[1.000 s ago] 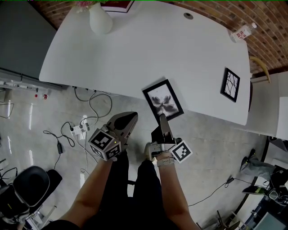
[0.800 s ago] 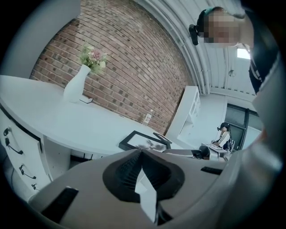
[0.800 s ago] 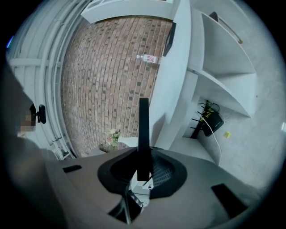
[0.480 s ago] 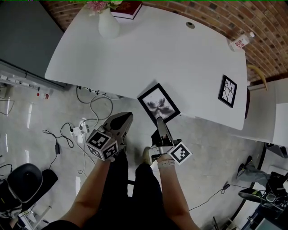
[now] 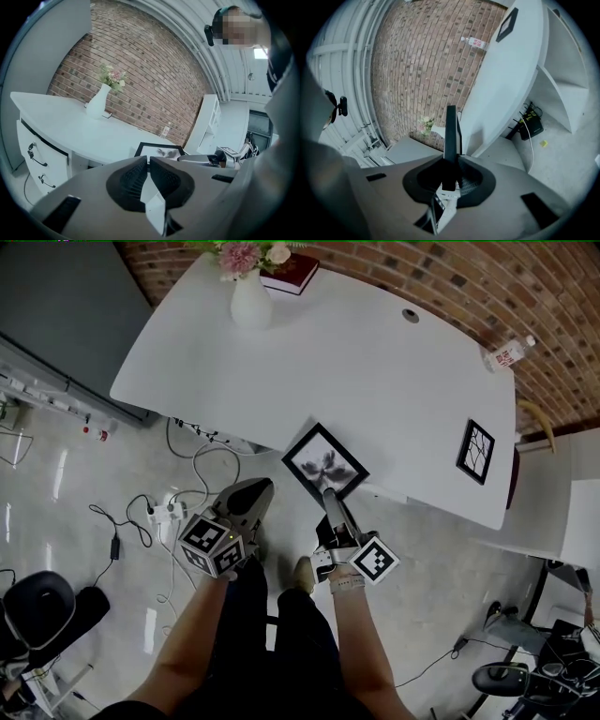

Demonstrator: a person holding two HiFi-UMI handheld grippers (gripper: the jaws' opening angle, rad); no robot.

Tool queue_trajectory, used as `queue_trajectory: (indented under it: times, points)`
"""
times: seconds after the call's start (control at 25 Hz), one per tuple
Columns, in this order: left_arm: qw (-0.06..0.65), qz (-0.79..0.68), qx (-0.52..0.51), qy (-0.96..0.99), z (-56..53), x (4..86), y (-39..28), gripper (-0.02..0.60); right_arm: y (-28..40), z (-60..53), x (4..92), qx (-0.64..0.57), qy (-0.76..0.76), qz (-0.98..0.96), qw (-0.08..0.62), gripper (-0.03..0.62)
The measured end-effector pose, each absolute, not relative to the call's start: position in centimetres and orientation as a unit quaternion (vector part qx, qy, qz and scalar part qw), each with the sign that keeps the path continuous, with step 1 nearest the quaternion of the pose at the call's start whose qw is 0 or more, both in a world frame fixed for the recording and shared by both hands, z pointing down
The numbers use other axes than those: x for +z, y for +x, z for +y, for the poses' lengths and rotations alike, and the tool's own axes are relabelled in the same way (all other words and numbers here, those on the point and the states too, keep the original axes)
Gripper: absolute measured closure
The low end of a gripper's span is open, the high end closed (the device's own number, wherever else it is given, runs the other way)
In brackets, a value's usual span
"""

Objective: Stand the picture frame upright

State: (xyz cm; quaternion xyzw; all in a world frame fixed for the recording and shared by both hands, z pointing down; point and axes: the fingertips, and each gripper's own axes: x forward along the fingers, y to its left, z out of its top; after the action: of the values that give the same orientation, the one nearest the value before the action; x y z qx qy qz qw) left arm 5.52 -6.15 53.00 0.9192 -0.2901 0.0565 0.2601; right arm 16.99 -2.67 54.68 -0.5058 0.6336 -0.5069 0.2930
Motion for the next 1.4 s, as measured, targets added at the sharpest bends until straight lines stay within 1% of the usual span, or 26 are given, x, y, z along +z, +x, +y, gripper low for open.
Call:
queue_trajectory:
  times: [0.04,0.08,0.24,0.36,0.48,0.6,0.68,0.76,1.08,1.4]
  points:
    - [0.266,-0.293,0.056,0.917,-6.3,53.1,5.2,0.555,16.6,-2.9,54.5,-0.508,-0.5,0.637,0.294,0.534]
    - [0.273,-0.296,0.056,0.914,-6.5,53.2,4.9,0.519,16.3,-3.1,54.2,-0.51,-0.494,0.638,0.297,0.534]
    - [0.313,-0.318,0.044,0.894,-7.5,53.8,3.0,0.407,14.7,-3.8,53.0,-0.513,-0.468,0.653,0.302,0.534]
    - [0.341,-0.332,0.026,0.879,-9.0,53.8,1.2,0.369,13.1,-4.5,52.0,-0.511,-0.441,0.676,0.295,0.534]
    - [0.349,-0.337,0.017,0.874,-11.0,53.0,-0.5,0.365,11.5,-5.3,51.2,-0.514,-0.421,0.69,0.287,0.534]
    - [0.334,-0.335,0.015,0.881,-12.8,52.0,-1.7,0.365,10.2,-6.0,50.5,-0.509,-0.411,0.709,0.263,0.534]
    - [0.308,-0.326,0.03,0.893,-13.7,51.2,-2.0,0.364,9.5,-6.5,50.1,-0.498,-0.408,0.728,0.236,0.534]
    - [0.276,-0.309,0.054,0.908,-14.6,50.5,-1.9,0.342,8.9,-7.3,49.8,-0.485,-0.408,0.746,0.204,0.534]
    - [0.193,-0.255,0.113,0.941,-19.4,49.0,-3.5,0.342,5.5,-11.6,48.7,-0.437,-0.394,0.802,0.103,0.534]
    - [0.138,-0.227,0.162,0.95,-22.1,50.4,-6.2,0.341,1.3,-14.7,48.0,-0.371,-0.351,0.859,-0.02,0.534]
